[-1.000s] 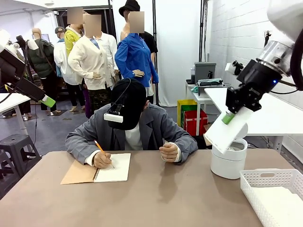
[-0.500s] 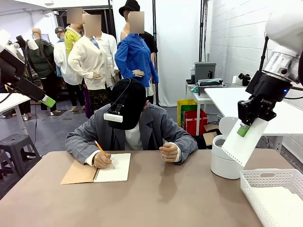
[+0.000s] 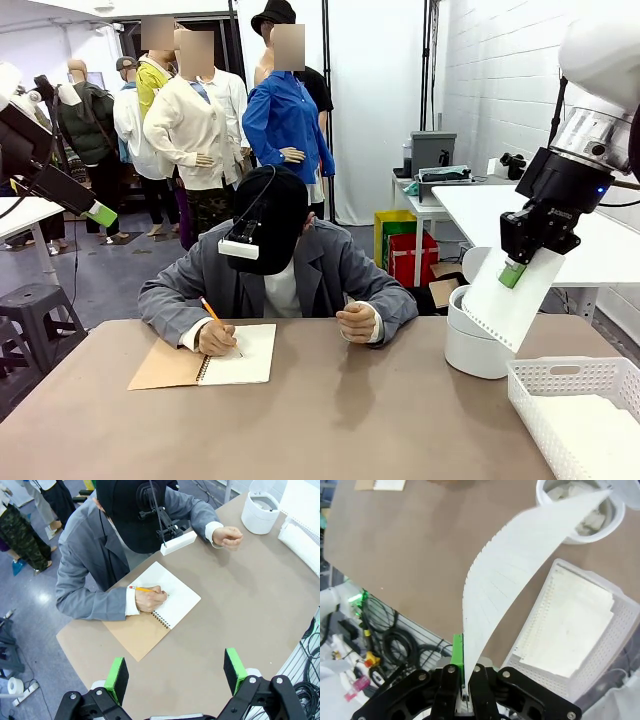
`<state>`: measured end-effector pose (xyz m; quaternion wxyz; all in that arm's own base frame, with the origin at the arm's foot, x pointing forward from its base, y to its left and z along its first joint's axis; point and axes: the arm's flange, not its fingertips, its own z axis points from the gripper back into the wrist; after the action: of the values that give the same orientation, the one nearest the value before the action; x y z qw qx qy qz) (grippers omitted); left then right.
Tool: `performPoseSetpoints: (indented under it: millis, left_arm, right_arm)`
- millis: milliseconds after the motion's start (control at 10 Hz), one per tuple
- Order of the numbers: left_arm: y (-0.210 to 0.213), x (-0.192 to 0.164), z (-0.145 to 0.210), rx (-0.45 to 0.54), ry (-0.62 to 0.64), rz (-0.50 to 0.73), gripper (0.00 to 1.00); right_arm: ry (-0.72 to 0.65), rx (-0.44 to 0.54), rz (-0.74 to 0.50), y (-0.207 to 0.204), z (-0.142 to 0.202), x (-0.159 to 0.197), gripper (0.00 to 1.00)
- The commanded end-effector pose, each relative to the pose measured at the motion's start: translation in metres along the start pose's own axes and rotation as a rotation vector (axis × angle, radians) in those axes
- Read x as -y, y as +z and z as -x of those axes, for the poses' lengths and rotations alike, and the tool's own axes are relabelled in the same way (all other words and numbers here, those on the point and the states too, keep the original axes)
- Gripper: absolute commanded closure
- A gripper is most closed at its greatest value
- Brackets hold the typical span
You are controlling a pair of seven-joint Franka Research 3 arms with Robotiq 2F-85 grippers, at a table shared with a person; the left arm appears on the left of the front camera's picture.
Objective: Sort the paper based on its condition.
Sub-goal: If a person hands you a paper, place it in the Organizing basket , and if it's crumpled, put it in the Trash can.
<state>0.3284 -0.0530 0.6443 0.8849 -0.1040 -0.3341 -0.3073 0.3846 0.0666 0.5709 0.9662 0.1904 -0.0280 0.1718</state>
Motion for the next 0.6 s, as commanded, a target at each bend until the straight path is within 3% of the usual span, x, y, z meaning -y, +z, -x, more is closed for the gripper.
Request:
performPoseSetpoints:
  millis: [0, 300, 500]
  left_arm:
    - [0.0, 0.0, 0.0, 0.0, -0.003, -0.001, 0.0]
    - [0.0, 0.0, 0.0, 0.0, -0.003, -0.001, 0.0]
    - [0.0, 0.0, 0.0, 0.0, -0.003, -0.001, 0.0]
  right_arm:
    - [0.11, -0.001, 0.109, -0.002, 0.016, -0.002, 1.0]
    - [0.132, 0.028, 0.23, 0.002, 0.069, -0.004, 1.0]
    - [0.1, -0.016, 0.209, -0.009, 0.093, -0.003, 1.0]
